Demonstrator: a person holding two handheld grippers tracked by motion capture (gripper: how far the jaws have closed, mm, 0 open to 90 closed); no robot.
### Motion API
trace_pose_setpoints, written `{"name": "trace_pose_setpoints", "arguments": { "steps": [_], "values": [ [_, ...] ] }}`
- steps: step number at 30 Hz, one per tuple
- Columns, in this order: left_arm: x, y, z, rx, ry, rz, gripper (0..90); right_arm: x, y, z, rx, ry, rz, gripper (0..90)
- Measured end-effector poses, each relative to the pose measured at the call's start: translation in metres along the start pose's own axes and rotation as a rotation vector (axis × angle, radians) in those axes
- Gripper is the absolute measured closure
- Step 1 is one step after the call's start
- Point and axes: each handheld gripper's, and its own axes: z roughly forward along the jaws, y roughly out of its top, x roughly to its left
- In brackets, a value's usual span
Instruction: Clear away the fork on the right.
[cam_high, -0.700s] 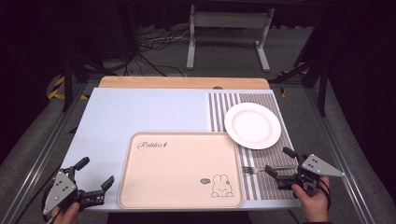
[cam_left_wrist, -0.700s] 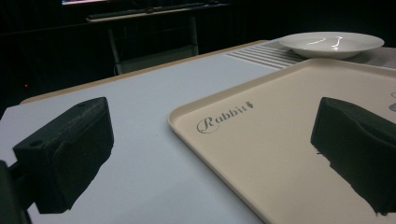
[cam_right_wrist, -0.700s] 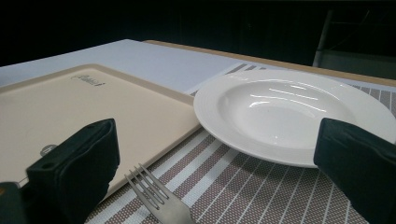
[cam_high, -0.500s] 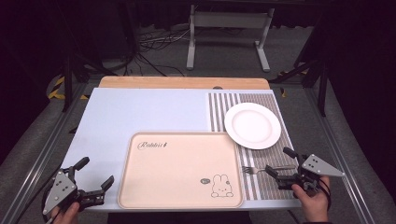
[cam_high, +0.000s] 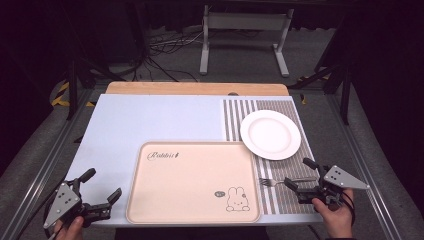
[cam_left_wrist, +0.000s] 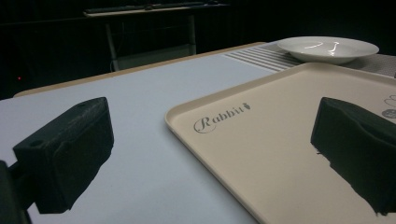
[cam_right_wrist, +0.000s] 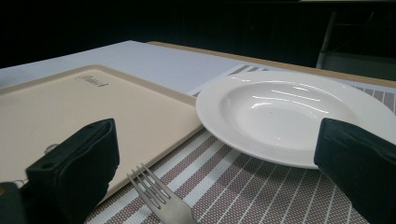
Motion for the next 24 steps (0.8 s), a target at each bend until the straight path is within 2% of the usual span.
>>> {"name": "trace_pose_setpoints", "arguments": {
  "steps": [4,12,15,17,21,24],
  "values": [
    [-0.001,0.000,0.000,0.010,0.006,0.008,0.1,-0.001,0.003,0.000,-0.014,-0.004,0.009,0.3],
    [0.000,0.000,-0.001,0.016,0.018,0.008,0.1,-0.005,0.021,-0.002,-0.007,-0.005,-0.011,0.2],
    [0.000,0.001,-0.001,0.020,0.017,0.017,0.1,-0.006,0.033,0.002,0.016,-0.001,-0.032,0.2],
    [-0.001,0.001,-0.001,0.021,0.012,0.022,0.1,-0.005,0.038,0.007,0.054,0.017,-0.032,0.5],
    [-0.001,0.001,-0.001,0.023,0.006,0.026,0.1,-0.005,0.047,0.015,0.124,0.054,-0.079,0.8],
    [-0.001,0.002,-0.002,0.023,0.007,0.027,0.1,-0.005,0.053,0.020,0.143,0.056,-0.082,1.0]
  ]
}}
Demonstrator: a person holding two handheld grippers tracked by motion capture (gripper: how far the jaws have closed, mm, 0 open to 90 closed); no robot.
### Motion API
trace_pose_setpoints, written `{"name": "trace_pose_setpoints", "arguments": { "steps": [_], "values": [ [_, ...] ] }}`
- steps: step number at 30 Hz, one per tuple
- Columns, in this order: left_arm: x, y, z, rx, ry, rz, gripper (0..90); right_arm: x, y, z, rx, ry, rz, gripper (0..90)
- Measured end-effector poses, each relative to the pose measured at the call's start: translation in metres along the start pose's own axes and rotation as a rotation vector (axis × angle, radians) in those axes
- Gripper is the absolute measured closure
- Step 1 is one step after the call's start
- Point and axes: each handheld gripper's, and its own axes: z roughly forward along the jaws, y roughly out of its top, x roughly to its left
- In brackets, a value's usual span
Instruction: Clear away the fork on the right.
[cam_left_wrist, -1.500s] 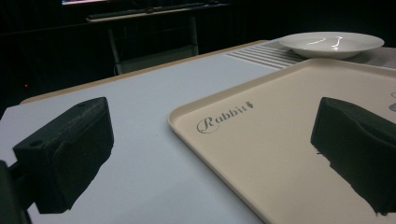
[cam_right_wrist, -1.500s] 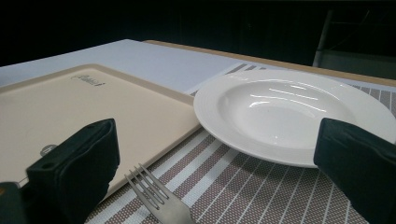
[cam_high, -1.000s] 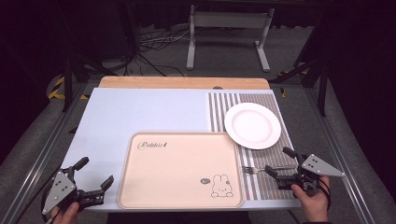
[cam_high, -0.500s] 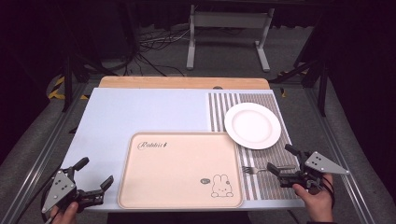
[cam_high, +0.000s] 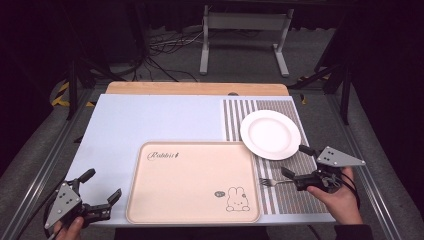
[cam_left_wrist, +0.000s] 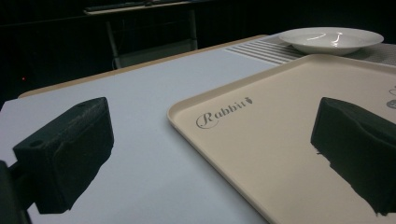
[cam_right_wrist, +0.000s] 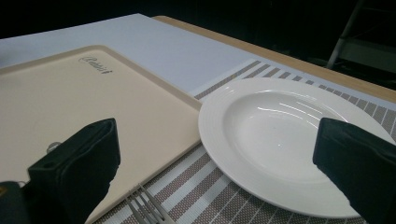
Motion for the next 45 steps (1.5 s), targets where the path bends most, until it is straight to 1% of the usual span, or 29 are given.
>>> {"name": "trace_pose_setpoints", "arguments": {
  "steps": [3,4,6,7,8,9,11,14,16,17,18,21,24,27,28,29,30,32,34,36,38,40,41,42,44,45],
  "values": [
    [0.000,0.000,0.000,-0.001,0.001,0.000,0.1,-0.001,0.006,0.003,0.033,0.008,-0.017,1.0],
    [0.000,0.000,0.000,0.000,0.002,0.002,0.1,-0.002,0.008,0.004,0.054,0.009,-0.025,1.0],
    [0.000,0.000,0.000,0.001,0.002,0.004,0.1,-0.003,0.012,0.007,0.121,0.035,-0.026,1.5],
    [0.000,0.000,0.000,0.000,0.001,0.004,0.1,-0.004,0.013,0.009,0.140,0.045,-0.029,1.5],
    [-0.001,0.000,0.001,0.002,0.000,0.006,0.1,-0.004,0.014,0.010,0.166,0.058,-0.035,1.6],
    [-0.001,0.001,0.000,0.006,-0.001,0.008,0.1,-0.005,0.016,0.012,0.204,0.073,-0.046,1.9],
    [-0.001,0.001,0.000,0.006,0.000,0.006,0.0,-0.006,0.019,0.014,0.244,0.077,-0.067,2.0],
    [-0.001,0.000,0.000,0.007,0.000,0.005,0.1,-0.008,0.025,0.016,0.326,0.093,-0.113,2.3],
    [-0.001,0.000,0.000,0.007,0.002,0.007,0.1,-0.010,0.026,0.017,0.378,0.098,-0.123,2.3],
    [0.000,0.000,0.000,0.007,0.002,0.006,0.1,-0.011,0.027,0.018,0.409,0.098,-0.119,2.6],
    [0.000,0.000,0.000,0.007,0.002,0.006,0.1,-0.012,0.027,0.018,0.442,0.090,-0.128,2.8],
    [0.000,0.000,0.000,0.005,0.002,0.006,0.1,-0.014,0.027,0.020,0.500,0.095,-0.150,3.1],
    [0.000,0.000,0.001,0.005,0.003,0.006,0.1,-0.015,0.029,0.023,0.547,0.098,-0.169,3.3],
    [0.000,0.000,0.001,0.005,0.005,0.004,0.1,-0.016,0.030,0.028,0.596,0.114,-0.209,4.0],
    [0.000,0.000,0.001,0.005,0.005,0.004,0.1,-0.016,0.030,0.028,0.596,0.114,-0.209,4.0],
    [0.000,0.000,0.000,0.008,0.005,0.005,0.1,-0.016,0.030,0.030,0.629,0.106,-0.224,4.4],
    [0.000,0.000,0.000,0.006,0.006,0.004,0.1,-0.017,0.031,0.032,0.651,0.104,-0.241,4.3],
    [0.000,0.000,0.001,0.006,0.008,0.003,0.1,-0.017,0.032,0.034,0.675,0.104,-0.253,4.7],
    [0.000,0.000,0.001,0.007,0.007,0.004,0.1,-0.016,0.032,0.036,0.695,0.112,-0.274,4.9],
    [0.000,0.000,0.001,0.008,0.008,0.005,0.1,-0.015,0.033,0.039,0.727,0.116,-0.296,5.1],
    [0.000,0.000,0.001,0.009,0.010,0.005,0.1,-0.014,0.034,0.042,0.751,0.137,-0.318,5.4],
    [0.000,0.000,0.000,0.010,0.013,0.004,0.1,-0.012,0.033,0.046,0.777,0.144,-0.337,6.9],
    [0.000,0.000,0.000,0.010,0.013,0.004,0.1,-0.012,0.033,0.046,0.777,0.144,-0.337,6.9],
    [0.000,0.000,0.000,0.009,0.014,0.002,0.1,-0.011,0.032,0.050,0.810,0.162,-0.365,7.1],
    [0.000,0.000,0.000,0.010,0.016,0.003,0.1,-0.011,0.032,0.053,0.833,0.175,-0.390,7.2],
    [0.001,0.000,0.000,0.009,0.015,0.004,0.1,-0.010,0.032,0.054,0.834,0.167,-0.390,7.2]
  ]
}}
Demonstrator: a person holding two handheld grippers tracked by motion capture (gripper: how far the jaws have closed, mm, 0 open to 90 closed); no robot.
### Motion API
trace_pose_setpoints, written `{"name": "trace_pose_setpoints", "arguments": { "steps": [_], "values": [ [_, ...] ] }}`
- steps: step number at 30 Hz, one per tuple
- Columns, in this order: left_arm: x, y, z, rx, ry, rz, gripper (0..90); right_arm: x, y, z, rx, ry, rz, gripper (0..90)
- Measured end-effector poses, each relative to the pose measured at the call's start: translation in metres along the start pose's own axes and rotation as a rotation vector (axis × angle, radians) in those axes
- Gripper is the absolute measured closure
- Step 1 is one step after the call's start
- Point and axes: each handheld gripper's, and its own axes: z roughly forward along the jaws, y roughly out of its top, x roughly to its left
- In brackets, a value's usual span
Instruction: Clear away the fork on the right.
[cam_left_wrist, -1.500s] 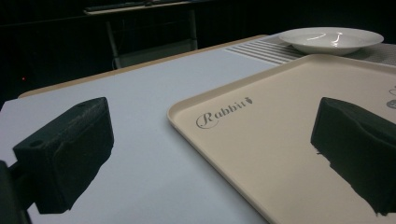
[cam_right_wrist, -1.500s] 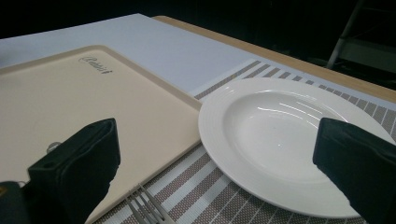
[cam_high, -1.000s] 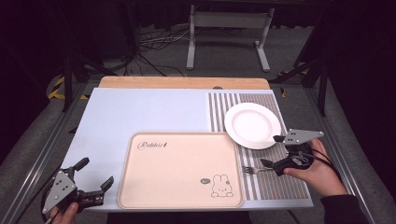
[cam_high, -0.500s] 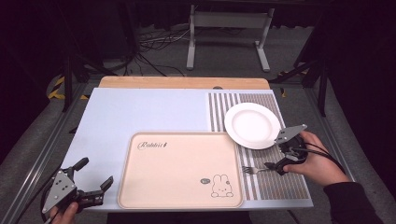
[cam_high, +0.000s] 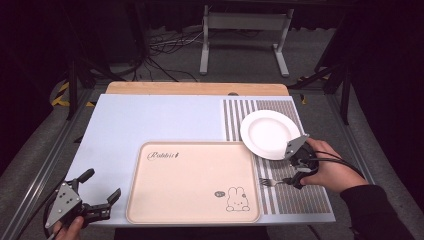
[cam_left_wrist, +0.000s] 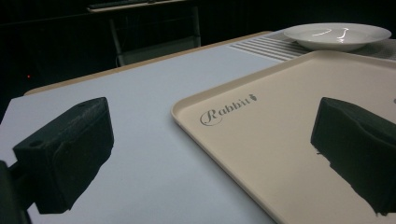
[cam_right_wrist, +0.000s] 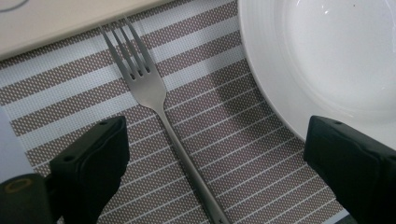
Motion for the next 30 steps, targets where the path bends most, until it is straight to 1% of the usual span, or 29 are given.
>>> {"name": "trace_pose_setpoints", "arguments": {
  "steps": [3,7,12,13,14,16,18,20,22,23,25,27,30],
  "values": [
    [0.000,0.000,0.000,0.000,-0.001,0.000,0.1,-0.001,0.001,0.002,0.009,0.007,-0.003,7.2],
    [0.000,0.000,0.000,0.004,0.000,-0.001,0.1,-0.002,0.002,0.005,0.043,0.009,-0.019,7.1],
    [0.000,0.000,0.000,0.002,0.001,-0.003,0.1,-0.001,0.001,0.013,0.049,0.015,-0.030,8.0],
    [0.000,0.000,0.000,0.002,0.002,-0.003,0.1,-0.001,0.001,0.015,0.052,0.028,-0.035,10.3],
    [0.000,0.000,0.000,0.004,0.002,-0.003,0.1,-0.001,0.001,0.016,0.067,0.042,-0.038,12.8],
    [0.000,0.000,0.000,0.003,0.003,-0.003,0.1,0.000,0.002,0.019,0.090,0.064,-0.082,17.6],
    [0.000,0.000,0.000,0.003,0.005,-0.003,0.0,0.000,0.002,0.021,0.104,0.086,-0.093,24.2],
    [0.001,0.000,0.000,0.008,0.006,-0.002,0.1,0.001,0.001,0.024,0.126,0.120,-0.103,29.4],
    [0.001,0.000,0.000,0.007,0.008,-0.003,0.1,0.001,0.002,0.026,0.156,0.130,-0.144,34.1],
    [0.001,0.000,0.000,0.004,0.008,-0.005,0.1,0.001,0.002,0.027,0.172,0.125,-0.154,36.6],
    [0.001,0.000,0.000,0.005,0.007,-0.005,0.1,0.001,0.002,0.029,0.191,0.135,-0.178,41.7],
    [0.001,0.000,0.000,0.006,0.007,-0.005,0.1,0.002,0.003,0.030,0.218,0.141,-0.188,47.1],
    [0.001,0.000,0.000,0.008,0.005,-0.004,0.1,0.002,0.003,0.031,0.237,0.147,-0.208,55.3]
  ]
}}
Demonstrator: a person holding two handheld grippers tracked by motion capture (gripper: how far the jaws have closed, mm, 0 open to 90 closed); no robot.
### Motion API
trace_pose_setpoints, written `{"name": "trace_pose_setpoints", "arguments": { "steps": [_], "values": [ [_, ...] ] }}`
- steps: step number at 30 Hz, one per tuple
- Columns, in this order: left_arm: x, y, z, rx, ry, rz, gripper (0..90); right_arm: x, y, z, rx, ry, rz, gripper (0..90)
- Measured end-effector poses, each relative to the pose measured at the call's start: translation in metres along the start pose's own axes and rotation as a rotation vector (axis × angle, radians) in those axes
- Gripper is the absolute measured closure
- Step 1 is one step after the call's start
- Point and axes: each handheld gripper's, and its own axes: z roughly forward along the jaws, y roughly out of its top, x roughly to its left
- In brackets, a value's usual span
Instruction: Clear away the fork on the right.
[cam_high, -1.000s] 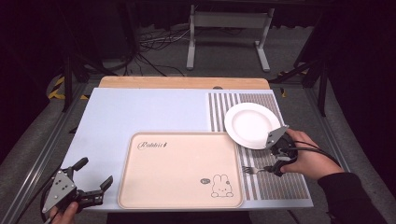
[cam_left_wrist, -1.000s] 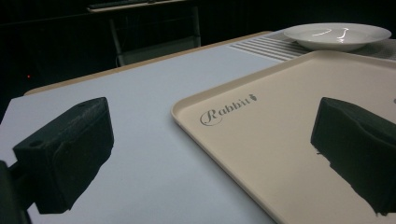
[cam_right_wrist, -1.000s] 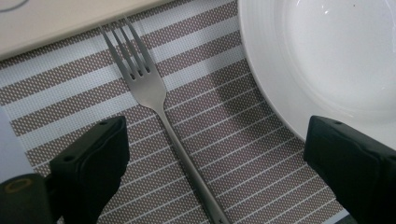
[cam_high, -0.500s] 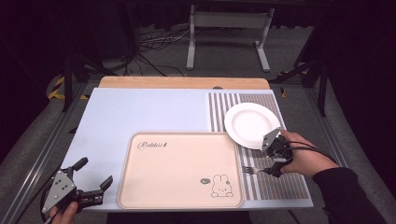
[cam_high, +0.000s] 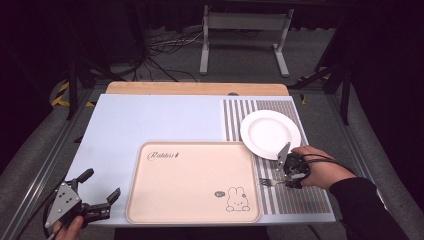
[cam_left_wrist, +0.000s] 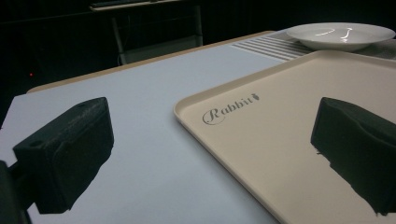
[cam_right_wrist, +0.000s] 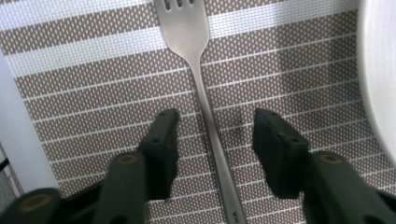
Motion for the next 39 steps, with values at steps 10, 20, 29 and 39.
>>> {"name": "trace_pose_setpoints", "arguments": {
  "steps": [10,20,29,39],
  "values": [
    [0.000,0.000,0.000,0.001,-0.001,-0.002,0.1,0.001,0.008,0.005,0.075,0.017,-0.092,74.6],
    [0.000,0.000,0.000,0.000,-0.004,-0.002,0.1,0.002,0.010,0.009,0.110,0.022,-0.180,84.4],
    [0.000,0.000,0.000,0.000,-0.002,-0.003,0.1,0.003,0.013,0.009,0.125,0.015,-0.191,85.1],
    [0.000,0.000,0.000,0.002,0.000,-0.003,0.1,0.006,0.015,-0.003,0.107,0.004,-0.172,85.3]
  ]
}}
